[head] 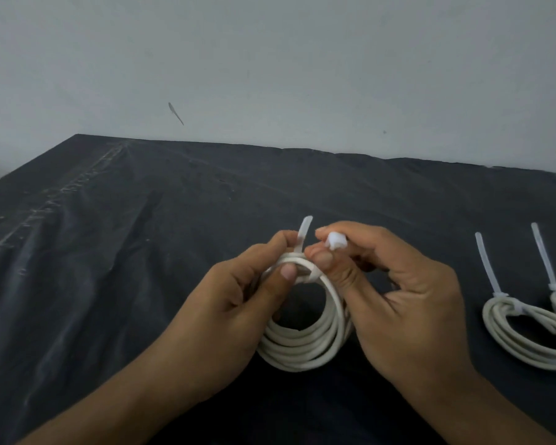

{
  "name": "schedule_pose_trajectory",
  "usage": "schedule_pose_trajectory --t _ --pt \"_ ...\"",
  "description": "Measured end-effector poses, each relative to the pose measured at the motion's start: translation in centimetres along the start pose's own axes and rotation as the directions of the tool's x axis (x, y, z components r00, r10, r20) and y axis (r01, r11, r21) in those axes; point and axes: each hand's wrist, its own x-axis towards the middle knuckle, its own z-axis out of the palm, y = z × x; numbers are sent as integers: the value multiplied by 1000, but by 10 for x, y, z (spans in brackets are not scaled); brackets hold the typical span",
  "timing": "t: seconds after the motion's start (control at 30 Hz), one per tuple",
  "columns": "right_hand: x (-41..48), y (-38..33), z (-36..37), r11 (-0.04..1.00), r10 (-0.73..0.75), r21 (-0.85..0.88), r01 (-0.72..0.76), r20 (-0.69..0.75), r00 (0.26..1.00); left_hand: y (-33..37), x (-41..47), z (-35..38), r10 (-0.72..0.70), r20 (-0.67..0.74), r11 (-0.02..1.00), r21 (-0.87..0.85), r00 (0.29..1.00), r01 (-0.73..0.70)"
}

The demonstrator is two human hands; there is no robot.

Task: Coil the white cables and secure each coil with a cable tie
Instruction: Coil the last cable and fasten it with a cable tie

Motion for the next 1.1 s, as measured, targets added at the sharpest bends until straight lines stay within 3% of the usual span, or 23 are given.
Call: schedule_pose_trajectory --t 0.23,0.5,0.87,0.97,1.1 --pt "2 -1 2 968 153 205 -143 -33 988 5 -1 3 26 -21 991 132 999 -23" --pt "4 0 -1 944 222 236 -230 60 973 6 0 4 19 -24 990 138 1000 -15" --pt "3 2 -2 975 200 82 -208 98 975 5 -3 5 -23 -45 993 114 999 28" --pt "4 2 -4 996 67 -59 -60 123 990 4 -4 6 -45 -73 989 137 996 54" --pt "5 2 -8 952 -128 -263 156 119 985 8 -5 9 -33 -92 984 174 995 48"
